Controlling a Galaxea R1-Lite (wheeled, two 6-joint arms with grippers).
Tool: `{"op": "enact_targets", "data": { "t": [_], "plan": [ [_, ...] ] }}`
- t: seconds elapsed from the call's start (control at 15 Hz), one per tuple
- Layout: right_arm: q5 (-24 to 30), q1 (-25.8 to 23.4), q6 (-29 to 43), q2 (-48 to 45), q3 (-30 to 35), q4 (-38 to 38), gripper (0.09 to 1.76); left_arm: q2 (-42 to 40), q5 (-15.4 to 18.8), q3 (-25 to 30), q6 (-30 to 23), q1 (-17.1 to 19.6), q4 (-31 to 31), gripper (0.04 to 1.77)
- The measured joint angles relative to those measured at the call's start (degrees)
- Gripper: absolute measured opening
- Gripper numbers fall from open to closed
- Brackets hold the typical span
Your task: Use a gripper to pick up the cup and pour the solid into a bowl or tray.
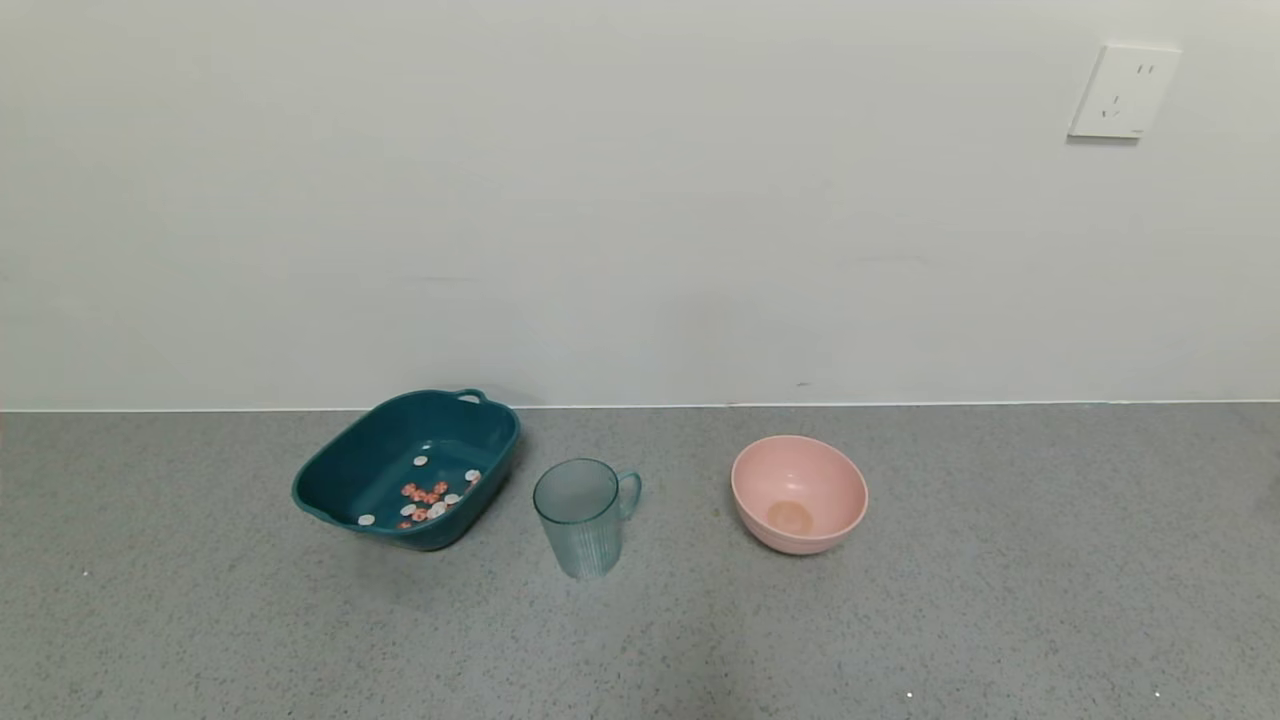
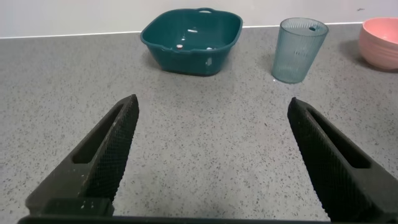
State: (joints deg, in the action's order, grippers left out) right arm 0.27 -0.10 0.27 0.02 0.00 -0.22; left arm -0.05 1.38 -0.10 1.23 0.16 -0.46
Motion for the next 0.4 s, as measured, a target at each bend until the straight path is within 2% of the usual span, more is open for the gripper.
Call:
{"op": "enact_targets", "data": {
  "t": [0.4],
  "plan": [
    [0.02,0.00,-0.05,0.00,0.00,-0.02,1.71,0.00,-0.11,0.10,-1.18,0.00,0.24,1.72]
  ]
}}
